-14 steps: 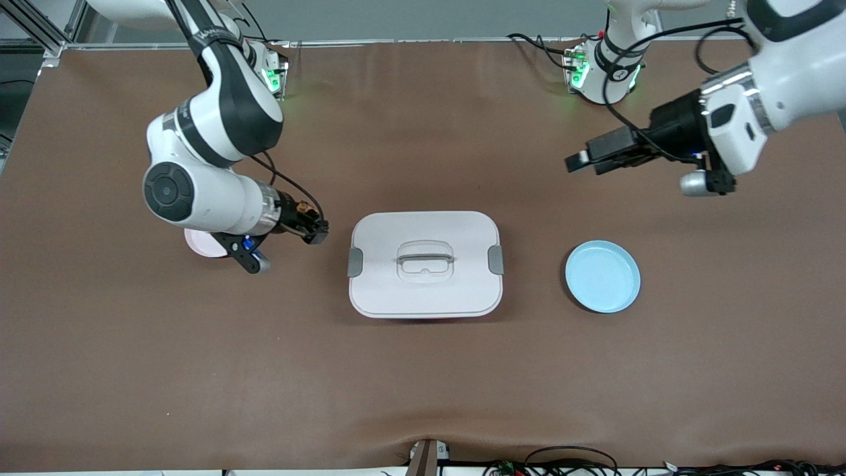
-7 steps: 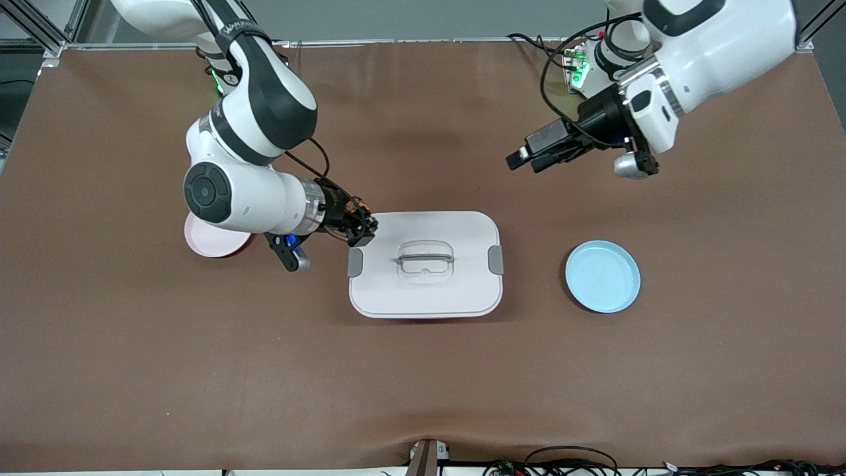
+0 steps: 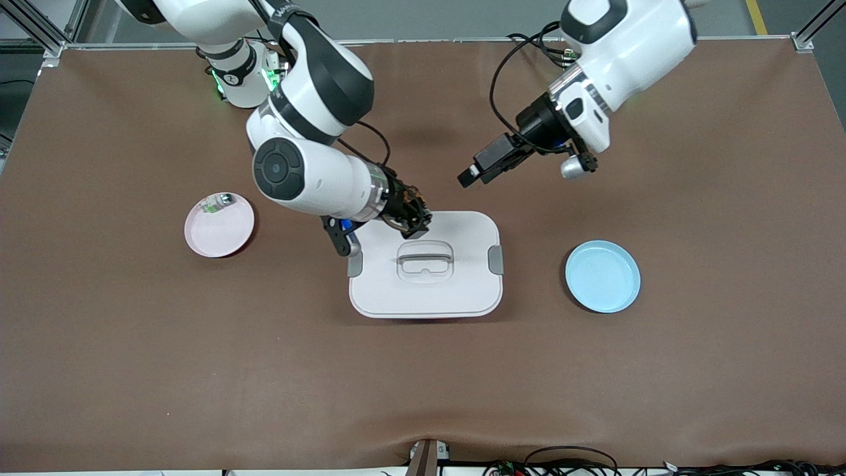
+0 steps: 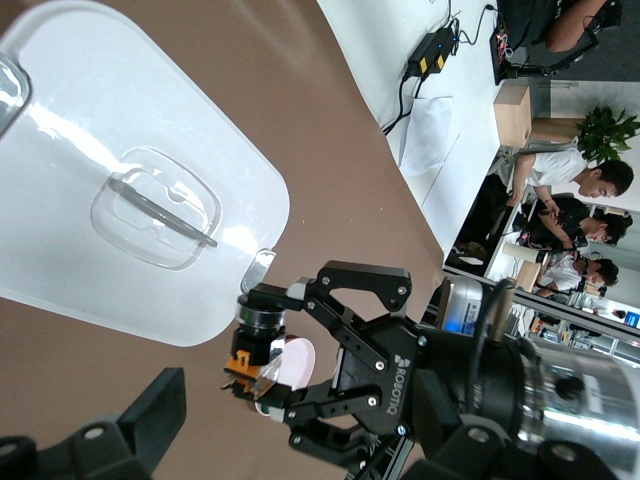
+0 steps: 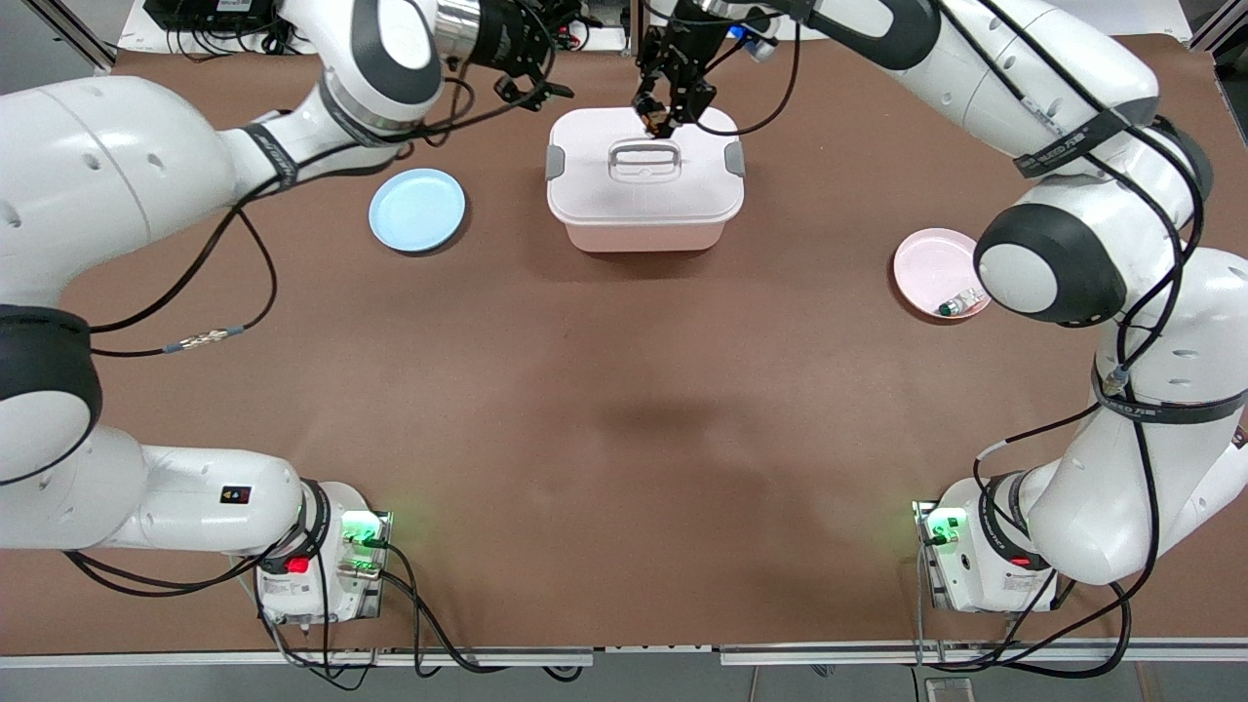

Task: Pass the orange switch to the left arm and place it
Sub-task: 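Lift the switch with the right gripper while the left gripper approaches, then grasp the switch with the left gripper above the white box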

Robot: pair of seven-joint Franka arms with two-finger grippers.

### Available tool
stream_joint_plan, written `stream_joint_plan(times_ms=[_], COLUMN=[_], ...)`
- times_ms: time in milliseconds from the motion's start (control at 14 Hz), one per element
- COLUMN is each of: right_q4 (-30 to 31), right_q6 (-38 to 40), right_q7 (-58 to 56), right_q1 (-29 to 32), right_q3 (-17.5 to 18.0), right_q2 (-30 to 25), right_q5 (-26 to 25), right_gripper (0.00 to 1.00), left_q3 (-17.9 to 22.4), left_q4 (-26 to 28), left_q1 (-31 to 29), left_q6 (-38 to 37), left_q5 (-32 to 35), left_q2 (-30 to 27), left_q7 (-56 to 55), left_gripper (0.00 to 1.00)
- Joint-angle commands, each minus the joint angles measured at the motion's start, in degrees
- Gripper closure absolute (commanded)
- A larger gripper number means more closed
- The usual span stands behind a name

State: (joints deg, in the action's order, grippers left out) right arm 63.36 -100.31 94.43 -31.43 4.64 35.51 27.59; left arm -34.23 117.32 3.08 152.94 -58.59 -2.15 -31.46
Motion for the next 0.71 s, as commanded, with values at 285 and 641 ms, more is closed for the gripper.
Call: stream_joint_plan(times_ms=[285,641], right_q4=[-4.56,-4.64], right_q6=[-2.6,-4.54], right_q7=[6.64,8.49], right_q1=[-2.05,-2.4], right_q3=[-0.42,-0.24], right_q2=[1.76,1.93], right_q5=[4.06,4.93], right_gripper=[1.0,1.0], left_q3=[-0.67,-0.84], left_q4=[-1.04,-1.3], left_q1=[0.25,1.57], left_q6=[1.49,1.49], left_q5=[-0.73,2.25], left_q2=[4.96,6.28], left_q7=[5.87,6.59], left_gripper=[0.0,0.0])
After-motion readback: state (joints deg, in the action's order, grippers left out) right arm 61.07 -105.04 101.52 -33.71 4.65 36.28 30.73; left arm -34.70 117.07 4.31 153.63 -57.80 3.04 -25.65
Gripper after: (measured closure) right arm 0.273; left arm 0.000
